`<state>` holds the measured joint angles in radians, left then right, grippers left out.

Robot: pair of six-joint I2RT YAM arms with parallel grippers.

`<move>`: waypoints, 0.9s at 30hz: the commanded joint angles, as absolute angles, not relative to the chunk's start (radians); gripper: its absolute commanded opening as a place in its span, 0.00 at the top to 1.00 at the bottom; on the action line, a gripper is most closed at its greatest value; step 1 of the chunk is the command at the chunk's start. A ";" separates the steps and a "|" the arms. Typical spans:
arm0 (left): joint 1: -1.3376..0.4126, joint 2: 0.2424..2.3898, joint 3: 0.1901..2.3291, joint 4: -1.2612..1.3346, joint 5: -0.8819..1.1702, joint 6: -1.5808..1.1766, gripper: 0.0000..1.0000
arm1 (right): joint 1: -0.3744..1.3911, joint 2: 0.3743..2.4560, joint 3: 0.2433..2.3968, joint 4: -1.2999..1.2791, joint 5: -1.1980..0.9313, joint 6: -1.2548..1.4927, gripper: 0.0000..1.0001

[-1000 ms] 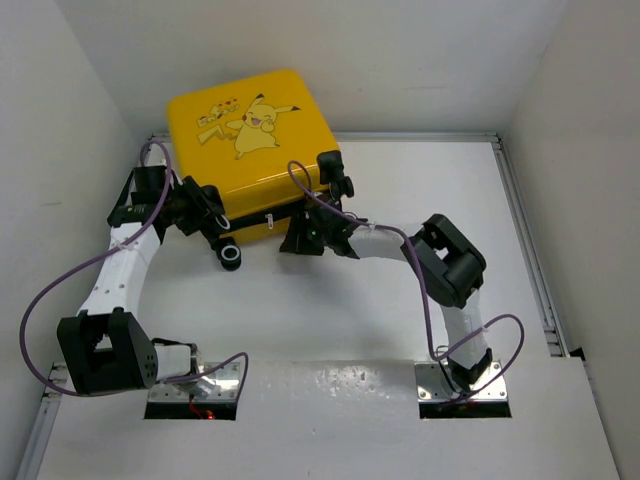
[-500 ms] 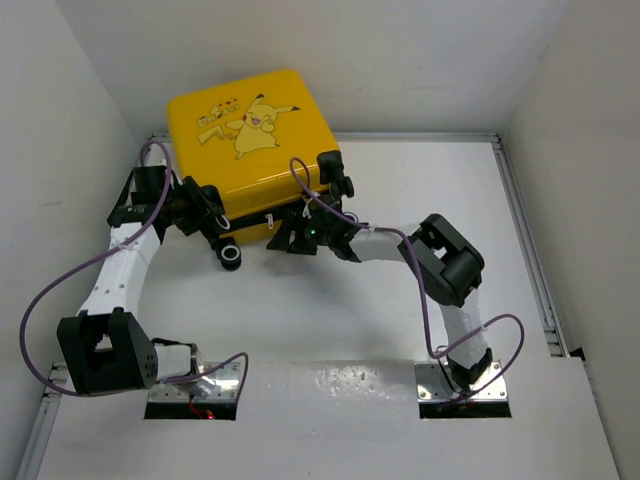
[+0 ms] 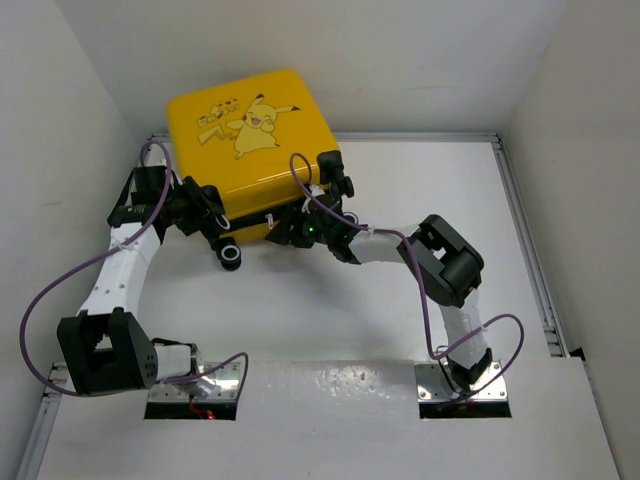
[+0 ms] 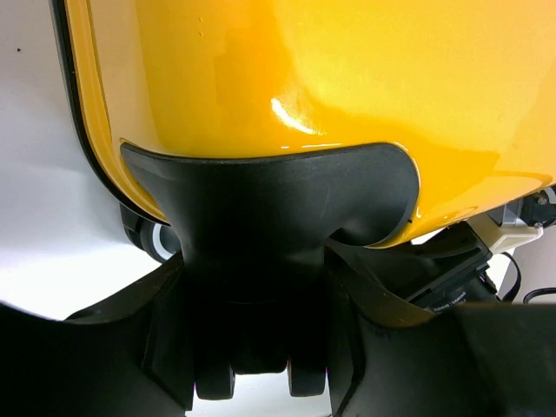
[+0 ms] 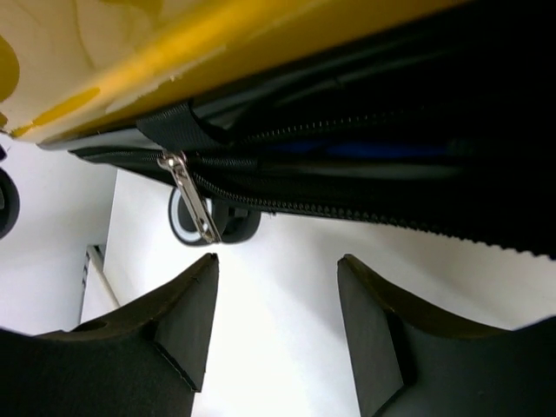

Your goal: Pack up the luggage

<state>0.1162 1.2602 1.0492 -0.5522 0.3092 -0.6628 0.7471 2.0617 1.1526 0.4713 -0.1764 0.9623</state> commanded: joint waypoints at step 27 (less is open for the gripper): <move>0.086 1.229 1.028 -0.534 0.387 -0.678 1.00 | 0.764 2.060 1.305 0.580 -0.046 0.968 0.53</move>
<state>0.1162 1.2602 1.0424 -0.5388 0.3145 -0.6659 0.7704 2.0628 1.1995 0.4553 -0.0738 0.9989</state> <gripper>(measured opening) 0.512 0.480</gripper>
